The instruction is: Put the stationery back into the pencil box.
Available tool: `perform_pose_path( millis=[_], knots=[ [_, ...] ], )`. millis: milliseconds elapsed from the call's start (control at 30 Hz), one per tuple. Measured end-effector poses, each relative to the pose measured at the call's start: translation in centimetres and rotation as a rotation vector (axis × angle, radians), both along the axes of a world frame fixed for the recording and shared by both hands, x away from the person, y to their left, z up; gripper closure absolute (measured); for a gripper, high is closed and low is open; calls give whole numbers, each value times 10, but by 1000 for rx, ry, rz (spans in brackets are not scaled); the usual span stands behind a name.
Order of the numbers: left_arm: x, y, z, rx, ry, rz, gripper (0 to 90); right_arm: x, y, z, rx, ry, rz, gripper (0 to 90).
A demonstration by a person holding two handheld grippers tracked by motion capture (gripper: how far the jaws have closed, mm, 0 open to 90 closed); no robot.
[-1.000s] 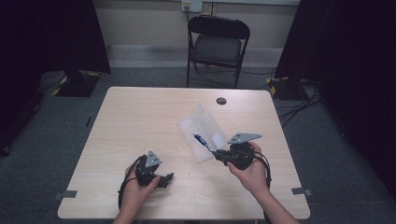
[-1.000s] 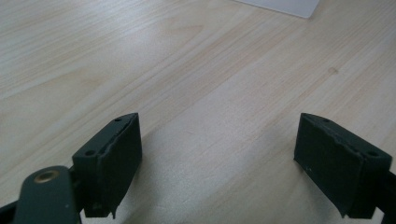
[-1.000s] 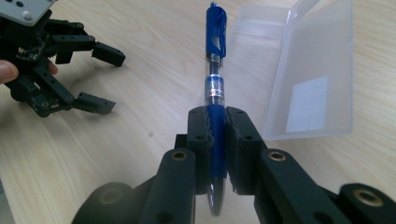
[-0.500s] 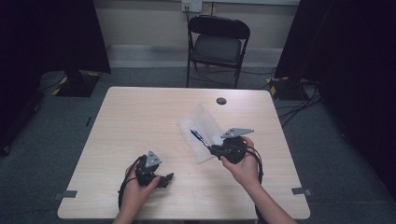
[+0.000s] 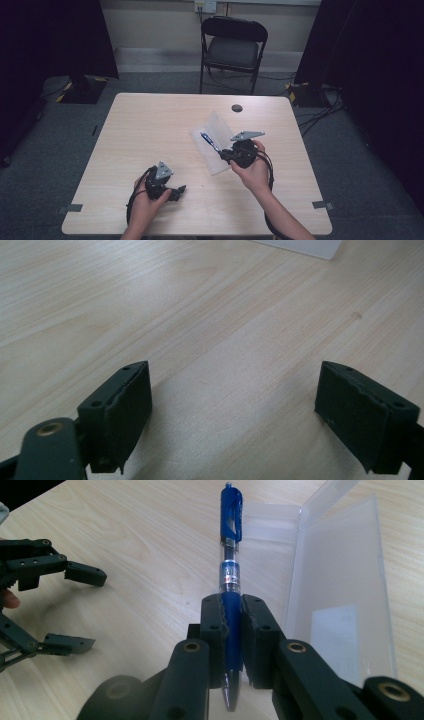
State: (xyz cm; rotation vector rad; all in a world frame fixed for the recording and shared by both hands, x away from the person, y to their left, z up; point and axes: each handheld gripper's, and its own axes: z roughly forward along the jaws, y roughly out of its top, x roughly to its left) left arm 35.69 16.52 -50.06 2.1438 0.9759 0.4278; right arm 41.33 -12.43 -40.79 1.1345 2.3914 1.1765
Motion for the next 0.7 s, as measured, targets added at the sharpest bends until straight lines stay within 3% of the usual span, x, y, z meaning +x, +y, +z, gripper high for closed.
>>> perform_pose_path(
  millis=[700],
  knots=[
    [0, 0, 0, 0, -1, 0, 149, 22, 12, -13, -1, 8, -62, 812]
  ],
)
